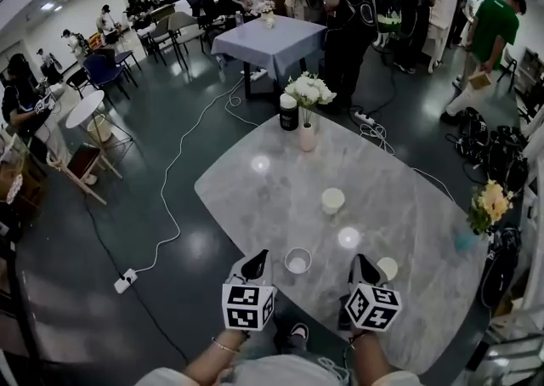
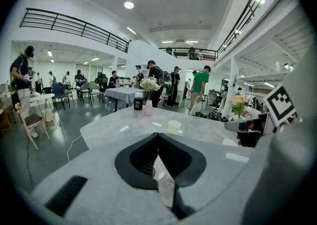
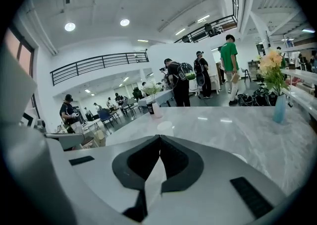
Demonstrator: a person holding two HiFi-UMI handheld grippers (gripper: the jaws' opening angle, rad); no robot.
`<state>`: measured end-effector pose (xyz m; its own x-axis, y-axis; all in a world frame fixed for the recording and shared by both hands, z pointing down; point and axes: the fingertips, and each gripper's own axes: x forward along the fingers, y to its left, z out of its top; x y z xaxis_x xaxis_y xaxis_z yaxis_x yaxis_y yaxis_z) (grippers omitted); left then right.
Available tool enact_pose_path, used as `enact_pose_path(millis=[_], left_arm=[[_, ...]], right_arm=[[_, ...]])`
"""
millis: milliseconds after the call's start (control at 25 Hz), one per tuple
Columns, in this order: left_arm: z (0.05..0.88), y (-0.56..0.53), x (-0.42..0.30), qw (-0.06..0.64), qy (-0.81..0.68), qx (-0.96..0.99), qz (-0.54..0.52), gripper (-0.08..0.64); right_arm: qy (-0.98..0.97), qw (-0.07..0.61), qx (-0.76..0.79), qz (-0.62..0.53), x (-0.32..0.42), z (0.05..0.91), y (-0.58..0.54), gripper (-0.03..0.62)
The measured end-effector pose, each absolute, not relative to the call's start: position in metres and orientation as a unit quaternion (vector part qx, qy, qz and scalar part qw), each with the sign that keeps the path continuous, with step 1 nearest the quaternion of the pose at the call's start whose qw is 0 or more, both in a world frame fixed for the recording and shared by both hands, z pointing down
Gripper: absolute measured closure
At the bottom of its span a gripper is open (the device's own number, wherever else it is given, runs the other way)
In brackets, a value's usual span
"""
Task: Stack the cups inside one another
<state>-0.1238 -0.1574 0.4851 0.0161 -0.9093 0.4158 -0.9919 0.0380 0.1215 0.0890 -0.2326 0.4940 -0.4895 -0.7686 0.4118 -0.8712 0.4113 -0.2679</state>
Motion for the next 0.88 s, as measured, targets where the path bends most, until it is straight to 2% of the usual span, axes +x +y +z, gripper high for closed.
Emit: enact_pose_path(millis=[160,880], left_arm=[[0.484,-0.176,-0.138,0.196,-0.686,0.693,0.104,0.563],[0.495,-0.219,-0.159,0.213,-0.676,0.698,0.101,0.563]], right_arm=[[-0.840,0.086,0.485,0.227,0.073,0.485,-0.245,0.584],[-0.833,0.133,0.483,0.235,0.046,0.506,-0.285,0.584]])
